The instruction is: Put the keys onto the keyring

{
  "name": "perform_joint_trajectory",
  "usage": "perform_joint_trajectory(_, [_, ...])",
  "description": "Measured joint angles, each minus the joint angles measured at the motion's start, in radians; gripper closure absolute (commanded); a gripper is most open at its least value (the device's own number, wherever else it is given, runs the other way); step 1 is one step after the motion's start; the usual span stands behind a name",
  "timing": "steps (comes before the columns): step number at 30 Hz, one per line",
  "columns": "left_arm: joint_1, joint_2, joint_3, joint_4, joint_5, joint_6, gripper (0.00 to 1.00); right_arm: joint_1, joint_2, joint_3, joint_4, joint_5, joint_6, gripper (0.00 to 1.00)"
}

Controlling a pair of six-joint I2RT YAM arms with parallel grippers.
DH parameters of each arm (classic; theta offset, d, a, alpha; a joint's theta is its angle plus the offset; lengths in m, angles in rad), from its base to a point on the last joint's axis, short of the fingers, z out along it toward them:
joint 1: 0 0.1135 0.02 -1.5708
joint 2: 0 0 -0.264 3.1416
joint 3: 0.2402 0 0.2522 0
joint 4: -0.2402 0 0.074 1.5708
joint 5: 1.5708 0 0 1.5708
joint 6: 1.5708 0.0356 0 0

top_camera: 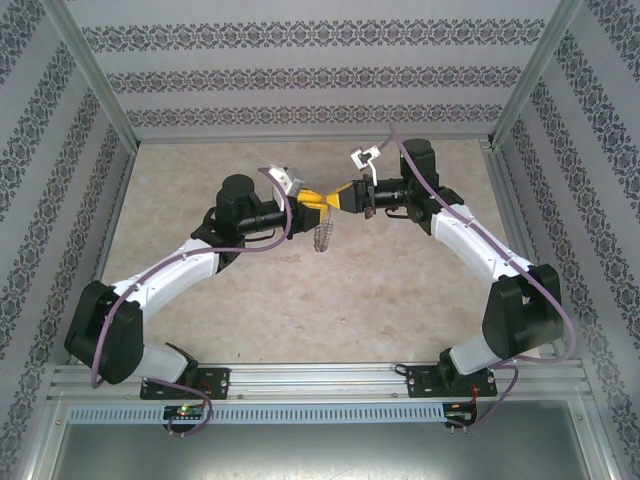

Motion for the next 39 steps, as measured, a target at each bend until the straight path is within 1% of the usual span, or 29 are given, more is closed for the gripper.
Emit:
perform_joint_trajectory(7, [0.000,-0.122,-0.025,-0.033,-0.122,0.032,0.64,0.000,0.000,0.000,0.000,0.010,0.000,1.00])
perform_joint_trajectory(10, [0.000,-0.172,-0.030,-0.034,-0.138,0.031,0.63,0.000,0.000,0.000,0.000,0.019,0.000,1.00])
perform_joint_trajectory(14, [-0.006,-0.192,-0.040,-0.029,-0.148,0.005,0.65,0.000,0.000,0.000,0.001,0.026,0.000,1.00])
perform_joint_trajectory(20, [-0.081,-0.191,-0.120,-0.010,-0.236,-0.056,0.68,0.000,0.000,0.000,0.015,0.041,0.010,1.00])
perform_joint_trajectory(24, [-0.120,-0.173,-0.135,0.005,-0.307,-0.082,0.71,0.000,0.000,0.000,0.018,0.049,0.018,1.00])
perform_joint_trajectory(29, [-0.132,-0.127,-0.135,0.047,-0.362,-0.105,0.72,0.000,0.000,-0.001,0.023,0.054,0.019,1.00])
perform_joint_trajectory(35, [-0.142,-0.057,-0.135,0.065,-0.386,-0.111,0.73,0.000,0.000,-0.005,0.024,0.056,0.019,1.00])
perform_joint_trajectory(39, [-0.151,-0.042,-0.135,0.075,-0.402,-0.115,0.74,0.000,0.000,-0.008,0.025,0.056,0.019,1.00])
